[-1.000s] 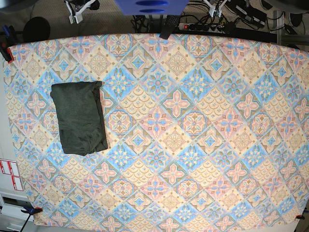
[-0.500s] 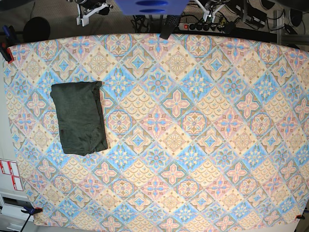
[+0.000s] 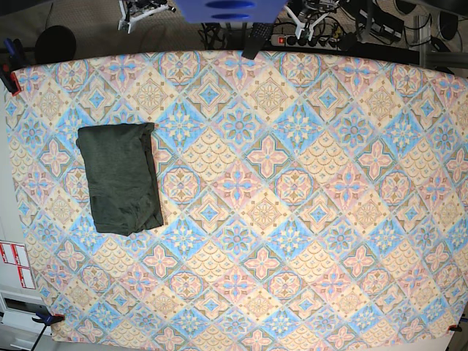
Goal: Fold the T-shirt properly
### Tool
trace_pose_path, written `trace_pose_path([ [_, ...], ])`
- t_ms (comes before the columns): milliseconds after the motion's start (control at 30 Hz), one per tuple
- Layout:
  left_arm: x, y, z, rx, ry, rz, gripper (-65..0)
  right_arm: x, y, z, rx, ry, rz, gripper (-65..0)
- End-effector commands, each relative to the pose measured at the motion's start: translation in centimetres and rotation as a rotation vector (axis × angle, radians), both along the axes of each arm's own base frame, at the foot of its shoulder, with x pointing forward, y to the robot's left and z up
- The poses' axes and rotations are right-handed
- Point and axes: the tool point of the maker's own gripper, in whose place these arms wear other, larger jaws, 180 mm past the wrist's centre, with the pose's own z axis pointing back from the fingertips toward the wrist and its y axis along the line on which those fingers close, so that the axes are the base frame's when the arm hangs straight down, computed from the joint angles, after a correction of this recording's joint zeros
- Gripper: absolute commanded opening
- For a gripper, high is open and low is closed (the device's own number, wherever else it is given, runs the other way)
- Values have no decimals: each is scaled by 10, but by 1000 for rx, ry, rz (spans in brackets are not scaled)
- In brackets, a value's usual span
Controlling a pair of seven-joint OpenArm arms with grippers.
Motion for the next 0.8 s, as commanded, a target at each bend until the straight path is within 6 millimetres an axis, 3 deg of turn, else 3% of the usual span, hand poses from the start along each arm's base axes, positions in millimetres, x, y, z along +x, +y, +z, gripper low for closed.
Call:
trace_pose_path([
  [0, 5, 1, 0, -3, -11, -1, -650, 6, 29, -2, 47, -8, -4, -650],
  [267, 19, 1, -1, -3, -32, -1, -650, 2, 62, -3, 60, 15, -18, -650],
  [767, 21, 1, -1, -1, -32, 13, -650, 4, 57, -3, 53, 14, -18, -650],
])
